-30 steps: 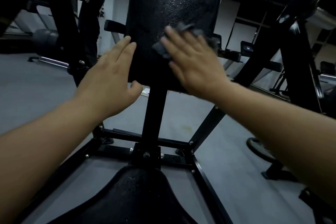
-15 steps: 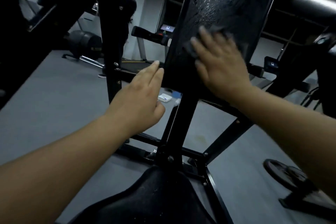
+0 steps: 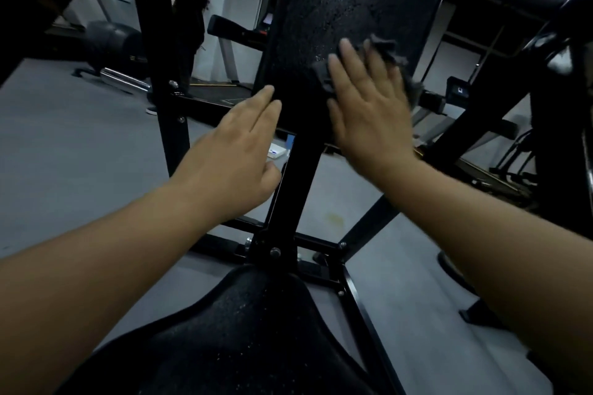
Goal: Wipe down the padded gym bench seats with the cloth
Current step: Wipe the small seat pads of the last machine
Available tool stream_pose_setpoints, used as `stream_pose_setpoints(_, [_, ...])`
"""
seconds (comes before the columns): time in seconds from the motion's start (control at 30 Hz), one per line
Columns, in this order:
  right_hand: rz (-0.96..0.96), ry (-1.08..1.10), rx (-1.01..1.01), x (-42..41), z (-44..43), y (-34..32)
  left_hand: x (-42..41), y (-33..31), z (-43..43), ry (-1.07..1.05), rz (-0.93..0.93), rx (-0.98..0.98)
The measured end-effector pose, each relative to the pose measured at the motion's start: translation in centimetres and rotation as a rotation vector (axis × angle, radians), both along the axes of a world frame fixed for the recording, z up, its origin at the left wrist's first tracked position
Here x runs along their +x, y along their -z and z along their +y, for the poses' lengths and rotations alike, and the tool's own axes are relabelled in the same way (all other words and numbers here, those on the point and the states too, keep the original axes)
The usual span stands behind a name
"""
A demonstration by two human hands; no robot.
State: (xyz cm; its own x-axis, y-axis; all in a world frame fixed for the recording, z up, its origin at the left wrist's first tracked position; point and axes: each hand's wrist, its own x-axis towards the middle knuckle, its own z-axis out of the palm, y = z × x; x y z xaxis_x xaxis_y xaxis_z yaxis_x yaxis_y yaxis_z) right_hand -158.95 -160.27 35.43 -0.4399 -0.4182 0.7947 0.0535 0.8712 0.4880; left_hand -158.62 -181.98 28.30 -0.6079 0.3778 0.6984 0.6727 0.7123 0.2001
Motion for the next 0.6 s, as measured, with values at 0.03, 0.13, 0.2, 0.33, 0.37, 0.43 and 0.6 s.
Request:
stream_pose_setpoints(0.03, [-0.014, -0.034, -0.011, -0.3, -1.0, 0.9, 0.1, 0.2, 0.1, -0.005, -0.004, -0.005])
stream_pose_setpoints(0.13, [-0.157, -0.111, 0.148, 0.5, 0.1, 3.1, 0.3, 0.8, -0.1, -0.018, -0.008, -0.051])
stream_pose_setpoints(0.2, [-0.204, -0.128, 0.182, 1.4, 1.8, 1.8, 0.7, 1.2, -0.5, -0.02, 0.001, -0.075])
stream_pose_setpoints(0.33, [-0.02, -0.106, -0.149, -0.1, 0.0, -1.8, 1.2, 1.2, -0.9, -0.039, -0.003, -0.096])
stream_pose_setpoints(0.37, [-0.004, -0.126, -0.132, -0.8, -1.3, -1.5, 1.3, 1.2, -0.9, -0.047, -0.012, -0.1])
stream_pose_setpoints(0.43, [-0.074, -0.219, 0.036, -1.4, -2.9, 0.9, 1.5, 1.2, -0.8, -0.05, -0.026, -0.097])
stream_pose_setpoints(0.6, [-0.237, -0.185, 0.253, 0.6, 0.1, 2.3, 2.0, 1.0, -1.4, -0.036, -0.013, -0.15])
